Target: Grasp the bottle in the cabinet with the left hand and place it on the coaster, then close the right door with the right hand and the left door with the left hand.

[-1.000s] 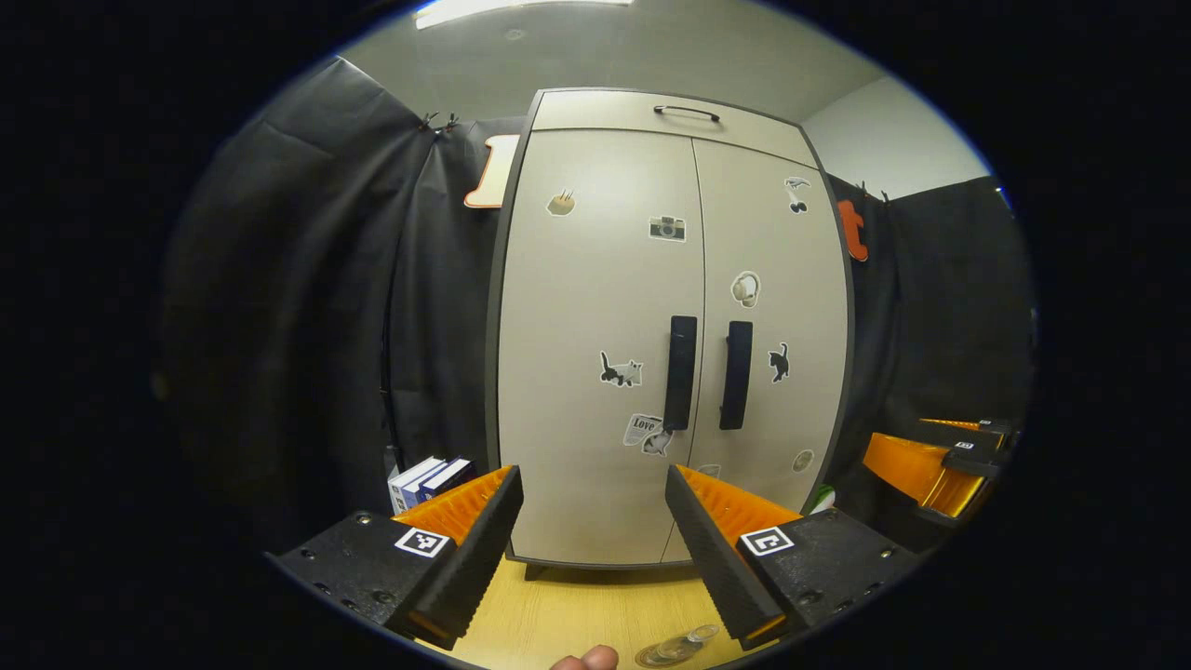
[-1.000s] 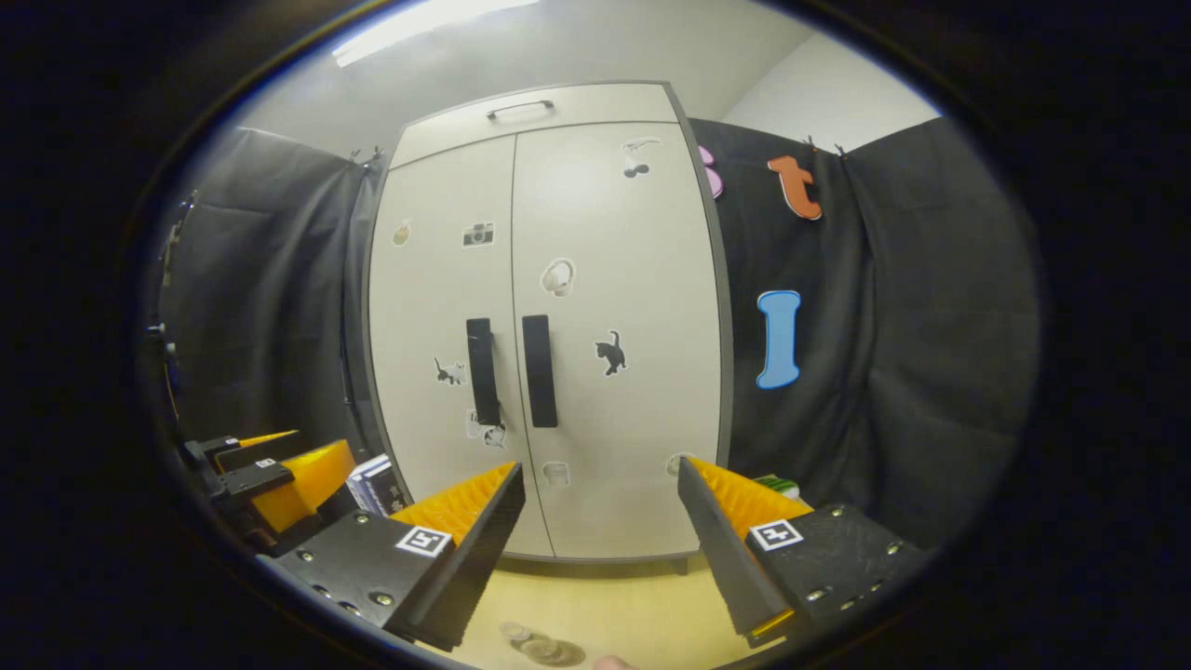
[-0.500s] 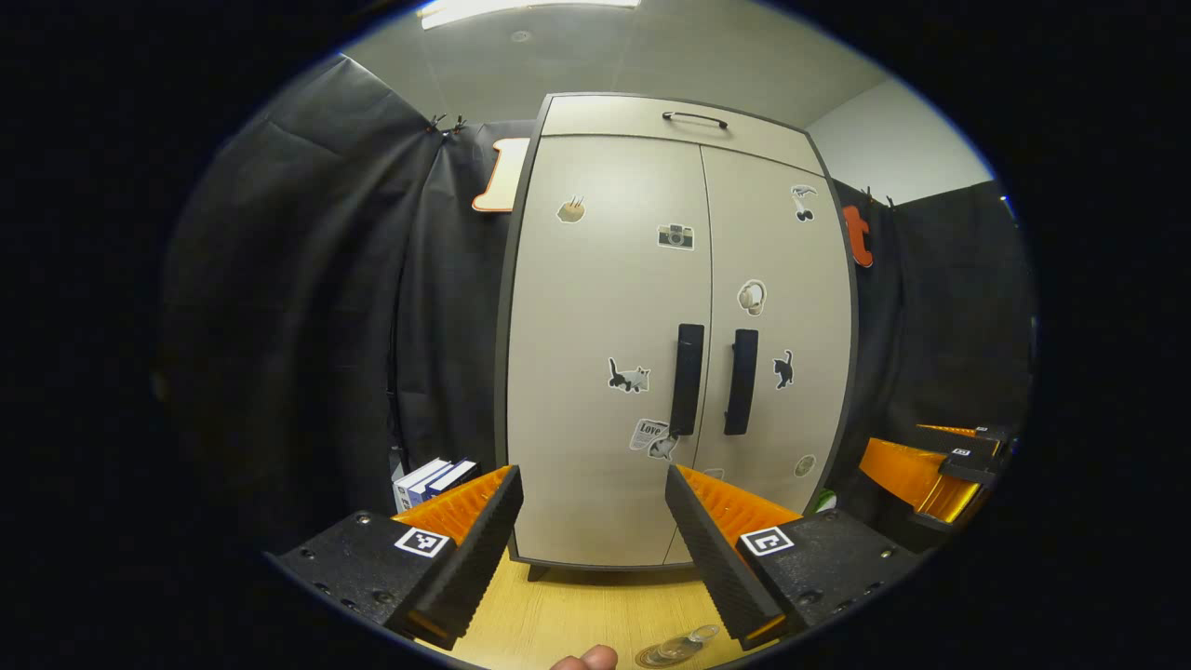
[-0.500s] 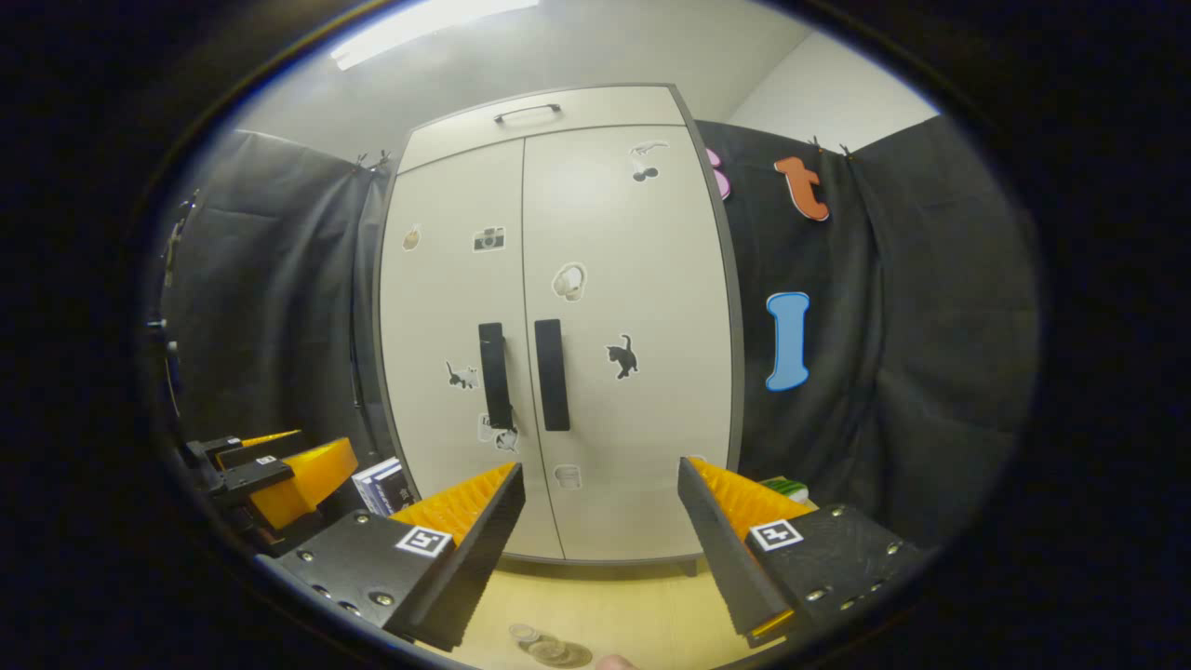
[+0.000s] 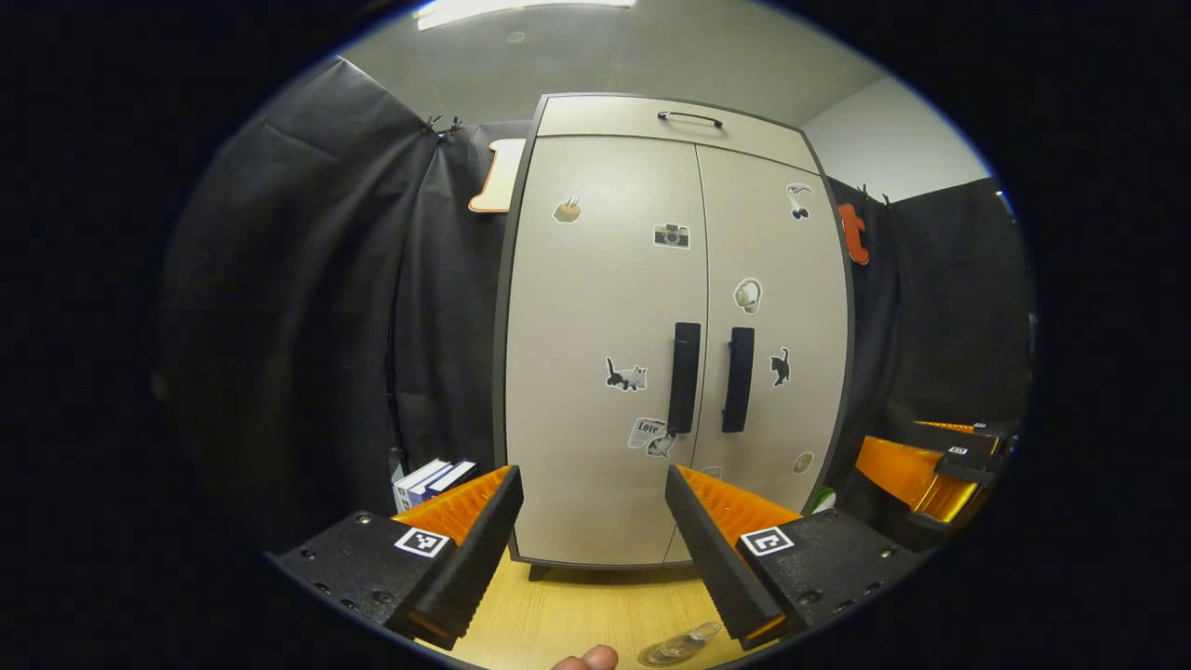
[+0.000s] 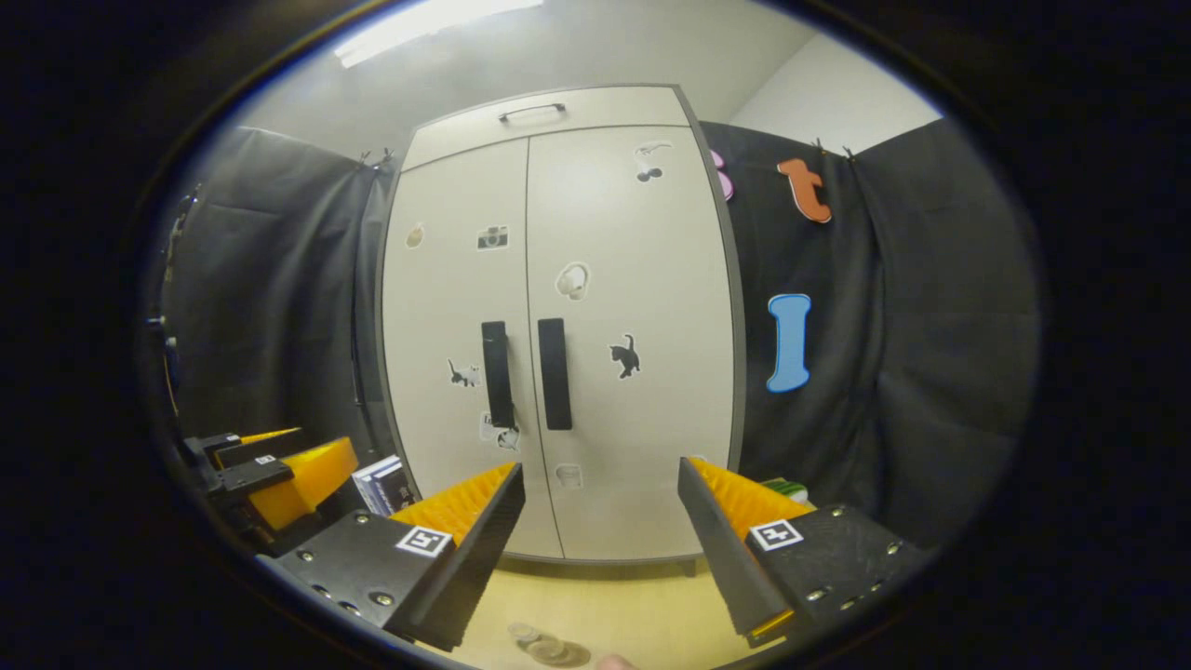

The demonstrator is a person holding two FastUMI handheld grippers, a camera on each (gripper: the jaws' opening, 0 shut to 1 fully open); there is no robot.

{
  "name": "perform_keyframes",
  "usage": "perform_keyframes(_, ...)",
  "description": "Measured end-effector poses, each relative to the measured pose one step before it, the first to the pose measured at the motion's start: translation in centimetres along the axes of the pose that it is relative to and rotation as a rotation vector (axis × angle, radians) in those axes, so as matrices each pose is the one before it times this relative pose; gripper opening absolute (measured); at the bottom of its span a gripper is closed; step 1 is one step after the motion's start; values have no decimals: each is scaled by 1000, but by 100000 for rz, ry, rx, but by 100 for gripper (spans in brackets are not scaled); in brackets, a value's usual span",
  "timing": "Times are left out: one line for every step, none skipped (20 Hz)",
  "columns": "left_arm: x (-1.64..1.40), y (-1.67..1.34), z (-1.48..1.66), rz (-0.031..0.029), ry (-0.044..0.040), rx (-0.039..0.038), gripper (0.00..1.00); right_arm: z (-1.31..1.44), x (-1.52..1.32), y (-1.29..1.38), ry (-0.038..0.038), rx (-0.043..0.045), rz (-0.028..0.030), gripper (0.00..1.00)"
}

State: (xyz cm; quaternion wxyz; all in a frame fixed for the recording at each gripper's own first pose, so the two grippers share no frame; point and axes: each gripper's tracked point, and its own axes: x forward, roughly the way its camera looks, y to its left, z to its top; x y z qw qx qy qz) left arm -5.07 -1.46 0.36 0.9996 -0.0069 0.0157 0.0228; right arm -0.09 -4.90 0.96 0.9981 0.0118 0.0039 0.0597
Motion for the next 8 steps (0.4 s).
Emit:
perform_keyframes(-25,89,183,81,-573,-420,98,-19,-21,1,181,-228,43,100)
perform_keyframes(-38,-42,91,-282,-279,-384,98,-32,-46,-26,166,-223,-1,100)
perform_keyframes(15,113,2,251,-64,-216,98,77,-12,9,-259,26,30,100)
perform_keyframes(40,51,93,-1,-137,-36,98,82,-1,-97,-236,14,-221,100)
perform_keyframes(42,40,45,167,-11,336,98,-17,-49,-33,37,50,-44,100)
perform_keyframes(24,47,30,237,-88,132,98,20,64,-75,-3,-217,-200,100)
perform_keyframes(21,-103,87,-299,-151,214,98,-83,-11,-28,230,-120,-83,100)
perform_keyframes(2,-9,-55,34,-37,175,98,28,-24,2,-53,-101,18,100)
